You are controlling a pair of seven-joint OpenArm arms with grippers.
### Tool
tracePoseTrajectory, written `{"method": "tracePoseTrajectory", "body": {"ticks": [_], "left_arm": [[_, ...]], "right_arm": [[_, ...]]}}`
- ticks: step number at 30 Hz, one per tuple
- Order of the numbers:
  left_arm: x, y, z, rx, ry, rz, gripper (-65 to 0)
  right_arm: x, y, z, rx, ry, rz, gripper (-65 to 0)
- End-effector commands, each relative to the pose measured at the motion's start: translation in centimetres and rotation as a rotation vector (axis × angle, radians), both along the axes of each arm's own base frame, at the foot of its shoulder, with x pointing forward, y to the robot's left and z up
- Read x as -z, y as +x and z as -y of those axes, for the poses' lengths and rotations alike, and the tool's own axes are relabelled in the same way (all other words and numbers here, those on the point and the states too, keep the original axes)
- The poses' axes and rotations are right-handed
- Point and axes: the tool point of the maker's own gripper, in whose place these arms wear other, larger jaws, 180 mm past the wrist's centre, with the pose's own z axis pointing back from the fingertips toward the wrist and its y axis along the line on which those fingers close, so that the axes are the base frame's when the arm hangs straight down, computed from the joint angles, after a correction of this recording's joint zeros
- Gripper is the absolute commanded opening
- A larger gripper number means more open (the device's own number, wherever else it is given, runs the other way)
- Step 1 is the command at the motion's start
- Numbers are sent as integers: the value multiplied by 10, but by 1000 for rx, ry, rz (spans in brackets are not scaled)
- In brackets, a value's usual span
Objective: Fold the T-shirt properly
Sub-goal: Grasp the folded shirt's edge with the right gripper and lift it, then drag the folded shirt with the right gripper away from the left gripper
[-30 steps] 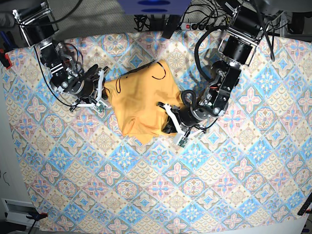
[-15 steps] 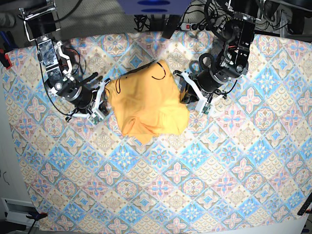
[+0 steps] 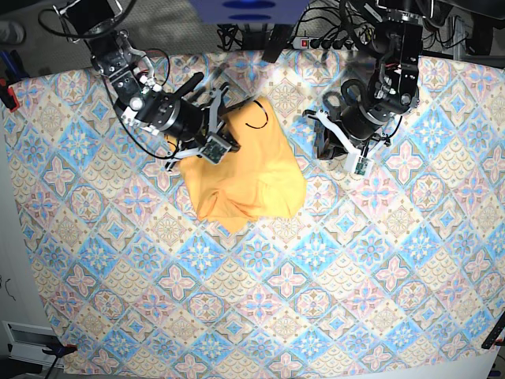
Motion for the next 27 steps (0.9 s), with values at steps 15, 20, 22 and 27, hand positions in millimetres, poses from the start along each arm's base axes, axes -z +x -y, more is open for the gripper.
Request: {"method": "tracePoseTrajectory", "body": {"ticks": [15,20,22,27], "left_arm": [[-21,6,-40,-98,37,51,-648],[-28,8,-39,-93,36,69,-648],[-28,8,-39,-93,35,69,-648],[-28,8,-38,-94,33,69,-648]], "right_arm": [[16,-27,-98,-214,86,-71,-650],[38,-13,-108,-210,53,-113,-650],[44,-5,-110,-194,50,-124,-650],[68,11,-100,-153,52,-144,-650]]}}
